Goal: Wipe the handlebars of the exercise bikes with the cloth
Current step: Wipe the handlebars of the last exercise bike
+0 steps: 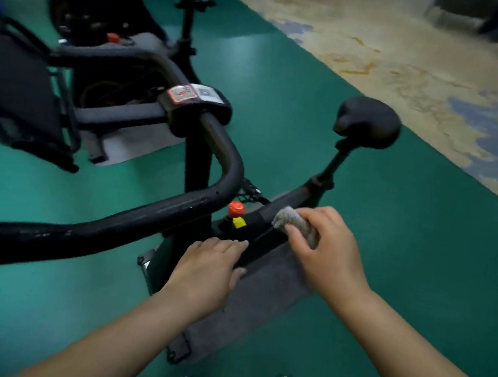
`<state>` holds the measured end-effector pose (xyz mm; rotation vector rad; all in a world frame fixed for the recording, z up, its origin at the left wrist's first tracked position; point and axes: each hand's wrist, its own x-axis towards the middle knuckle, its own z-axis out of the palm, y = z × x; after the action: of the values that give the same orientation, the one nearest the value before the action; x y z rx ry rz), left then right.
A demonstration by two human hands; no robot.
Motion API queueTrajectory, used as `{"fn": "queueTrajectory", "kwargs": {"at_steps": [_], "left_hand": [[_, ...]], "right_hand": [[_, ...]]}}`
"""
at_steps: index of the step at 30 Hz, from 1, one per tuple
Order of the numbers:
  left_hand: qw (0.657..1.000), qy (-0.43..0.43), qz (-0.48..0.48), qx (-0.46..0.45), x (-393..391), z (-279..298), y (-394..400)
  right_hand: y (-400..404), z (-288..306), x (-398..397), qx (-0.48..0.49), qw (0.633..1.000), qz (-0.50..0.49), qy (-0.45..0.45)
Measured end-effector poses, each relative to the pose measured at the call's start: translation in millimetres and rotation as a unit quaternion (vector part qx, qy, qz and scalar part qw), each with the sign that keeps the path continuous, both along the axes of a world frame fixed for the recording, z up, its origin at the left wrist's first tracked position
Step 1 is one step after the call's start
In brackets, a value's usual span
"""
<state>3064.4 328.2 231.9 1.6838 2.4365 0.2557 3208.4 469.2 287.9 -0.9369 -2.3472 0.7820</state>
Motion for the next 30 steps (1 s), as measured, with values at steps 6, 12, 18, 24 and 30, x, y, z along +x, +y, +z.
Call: {"fn": "queueTrajectory", "kwargs": {"at_steps": [6,12,18,24,30], "left_hand": [[0.982,-0.023,0.182,0.039,16.7,30.6,-25.2],[0.936,-0.009,0.333,0.111,37.0,74.8,-82.1],[0.852,-0.062,0.469,0.223,41.2,108.0,-131.6],[0.795,-0.031,0.540,0.273,28.8,143.7,-151.5],[0.738,-0.004,0.593,0.322,15.1,166.3,-161.0]], "right_hand": [[-5.8,75.2,-53.0,0.022,0.967,0.199,0.155],[-51.1,112.1,-100.5,-0.009,0.913,0.358,0.194],[-87.1,117.8,-130.4,-0.042,0.876,0.444,0.186],[-107.6,123.3,-148.6,-0.048,0.838,0.513,0.177],[-125.8,129.5,-169.4,-0.042,0.807,0.550,0.210]]}}
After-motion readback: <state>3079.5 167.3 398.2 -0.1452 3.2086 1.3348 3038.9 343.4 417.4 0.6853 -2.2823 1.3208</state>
